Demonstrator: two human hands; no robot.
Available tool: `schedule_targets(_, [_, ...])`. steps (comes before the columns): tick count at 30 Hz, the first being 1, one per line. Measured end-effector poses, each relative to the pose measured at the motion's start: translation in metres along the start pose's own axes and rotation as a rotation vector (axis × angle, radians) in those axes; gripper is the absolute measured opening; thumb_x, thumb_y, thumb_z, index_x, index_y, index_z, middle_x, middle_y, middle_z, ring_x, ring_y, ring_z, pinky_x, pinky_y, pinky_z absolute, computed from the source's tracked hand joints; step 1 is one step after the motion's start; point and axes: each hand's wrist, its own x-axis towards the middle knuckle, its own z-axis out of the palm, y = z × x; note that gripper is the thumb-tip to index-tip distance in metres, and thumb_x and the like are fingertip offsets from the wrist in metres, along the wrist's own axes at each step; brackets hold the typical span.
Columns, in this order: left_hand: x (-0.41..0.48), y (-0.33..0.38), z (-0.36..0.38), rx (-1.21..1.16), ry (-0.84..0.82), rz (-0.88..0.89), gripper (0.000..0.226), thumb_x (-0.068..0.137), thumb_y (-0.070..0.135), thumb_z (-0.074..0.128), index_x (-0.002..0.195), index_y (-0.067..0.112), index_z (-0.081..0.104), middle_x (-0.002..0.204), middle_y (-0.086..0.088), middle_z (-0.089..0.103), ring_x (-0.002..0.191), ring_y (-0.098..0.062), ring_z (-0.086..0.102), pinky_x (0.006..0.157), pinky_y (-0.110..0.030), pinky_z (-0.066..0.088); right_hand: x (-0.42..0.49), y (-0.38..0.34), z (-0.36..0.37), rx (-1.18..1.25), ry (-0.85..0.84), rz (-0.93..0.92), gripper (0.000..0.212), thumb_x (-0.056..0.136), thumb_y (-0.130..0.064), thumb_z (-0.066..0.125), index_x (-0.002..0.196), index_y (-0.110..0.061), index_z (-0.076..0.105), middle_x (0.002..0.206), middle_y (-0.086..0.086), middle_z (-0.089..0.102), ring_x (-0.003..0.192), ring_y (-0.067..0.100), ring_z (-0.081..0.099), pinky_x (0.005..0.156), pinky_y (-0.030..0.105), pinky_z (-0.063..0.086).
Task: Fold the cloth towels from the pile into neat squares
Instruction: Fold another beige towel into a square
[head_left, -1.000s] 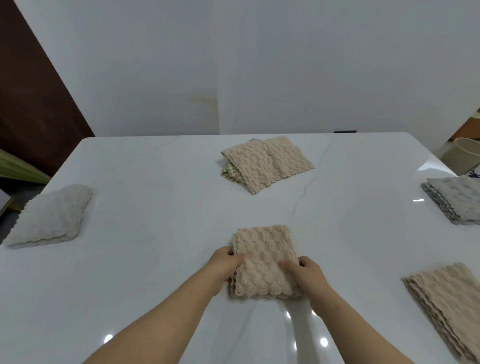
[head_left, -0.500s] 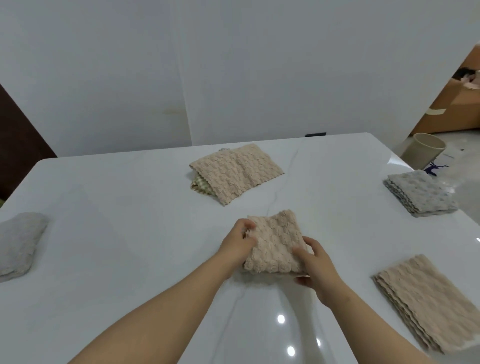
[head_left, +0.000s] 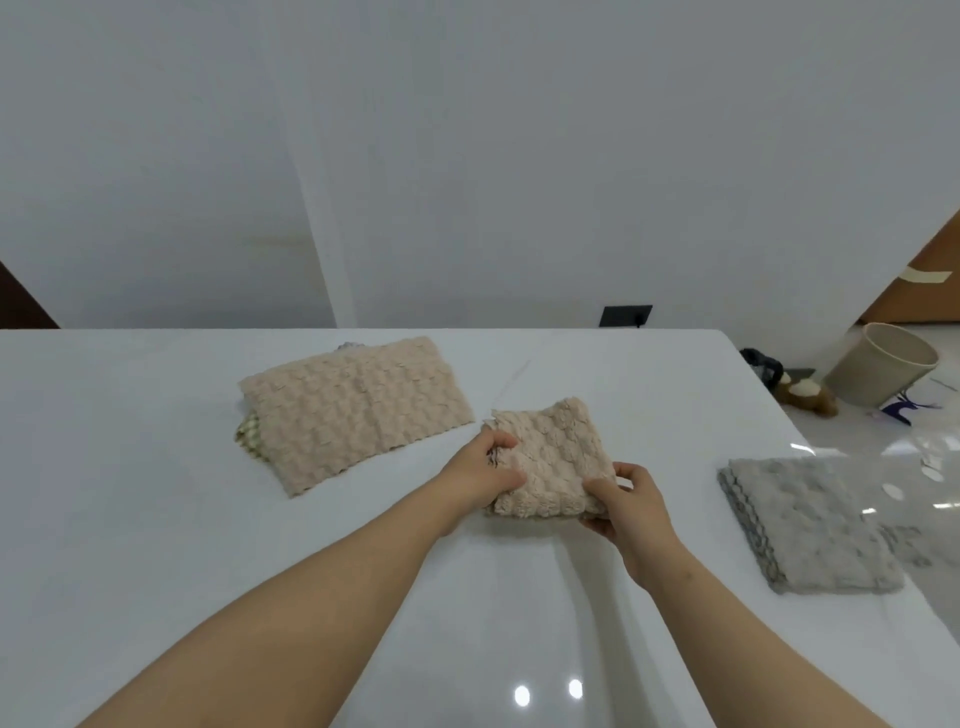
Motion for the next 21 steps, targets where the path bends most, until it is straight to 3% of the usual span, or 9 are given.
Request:
schedule_targets(1, [0.014, 0.008, 0.008, -0.013, 0.008, -0.014, 0.031, 0.088, 0.014, 0.059, 0.117, 0.021, 0.048, 0.114, 0.004, 0.042, 0.085, -0.012, 0.048, 0.067, -0.023, 0.042, 0.016, -0.007, -0.008, 0.001, -0.010, -0.001, 0.024, 0.088, -0.002, 0.054, 0.109, -0.007, 0.044, 0.094, 0.010, 0.059, 0.080, 0.023, 0.058, 0.071, 0.034, 0.053])
schedule_targets(5, [0.067, 0.033, 0.031, -0.052, 0.069, -0.064, 0.017, 0.089, 0.013, 0.057, 0.102, 0.019, 0.046, 0.098, -0.003, 0.050, 0.058, -0.011, 0.043, 0.058, -0.024, 0.037, 0.074, -0.028, -0.032, 0.010, -0.022, -0.008, 0.024, 0.087, 0.001, 0.053, 0.109, -0.006, 0.045, 0.092, 0.008, 0.058, 0.078, 0.021, 0.059, 0.072, 0.033, 0.053])
schedule_targets(10, [0.135, 0.053, 0.050, -0.009, 0.114, -0.092, 0.037, 0.090, 0.001, 0.040, 0.121, 0.018, 0.048, 0.108, -0.004, 0.049, 0.064, -0.011, 0.045, 0.060, -0.023, 0.038, 0.142, -0.041, -0.047, 0.039, 0.001, -0.014, 0.023, 0.087, -0.001, 0.053, 0.108, -0.007, 0.045, 0.090, 0.006, 0.057, 0.075, 0.020, 0.056, 0.068, 0.030, 0.050])
schedule_targets(15, [0.182, 0.065, 0.062, 0.012, 0.126, -0.090, 0.045, 0.090, 0.000, 0.041, 0.131, 0.018, 0.041, 0.114, 0.003, 0.043, 0.067, -0.012, 0.047, 0.065, -0.024, 0.041, 0.198, -0.046, -0.054, 0.068, 0.020, -0.029, 0.025, 0.086, -0.004, 0.055, 0.109, -0.009, 0.046, 0.096, 0.008, 0.057, 0.079, 0.023, 0.058, 0.068, 0.030, 0.050])
schedule_targets(17, [0.196, 0.067, 0.065, 0.028, 0.118, -0.068, 0.047, 0.091, 0.003, 0.046, 0.134, 0.020, 0.039, 0.119, 0.003, 0.042, 0.076, -0.012, 0.051, 0.069, -0.023, 0.043, 0.216, -0.049, -0.056, 0.068, 0.036, -0.055, 0.027, 0.086, -0.005, 0.056, 0.110, -0.011, 0.045, 0.102, 0.009, 0.056, 0.085, 0.026, 0.059, 0.069, 0.029, 0.051])
schedule_targets(19, [0.207, 0.069, 0.069, 0.052, 0.106, -0.046, 0.053, 0.090, 0.004, 0.051, 0.137, 0.020, 0.035, 0.132, -0.001, 0.041, 0.101, -0.017, 0.054, 0.082, -0.025, 0.044, 0.231, -0.049, -0.058, 0.053, 0.055, -0.084, 0.028, 0.085, -0.005, 0.057, 0.109, -0.013, 0.045, 0.105, 0.011, 0.057, 0.089, 0.027, 0.059, 0.075, 0.033, 0.053])
schedule_targets(21, [0.216, 0.071, 0.073, 0.090, 0.108, -0.019, 0.059, 0.089, 0.003, 0.053, 0.141, 0.020, 0.031, 0.144, -0.003, 0.034, 0.125, -0.021, 0.045, 0.098, -0.026, 0.039, 0.242, -0.049, -0.058, 0.010, 0.068, -0.110, 0.030, 0.083, -0.007, 0.058, 0.109, -0.016, 0.046, 0.103, 0.007, 0.058, 0.093, 0.027, 0.059, 0.086, 0.041, 0.053])
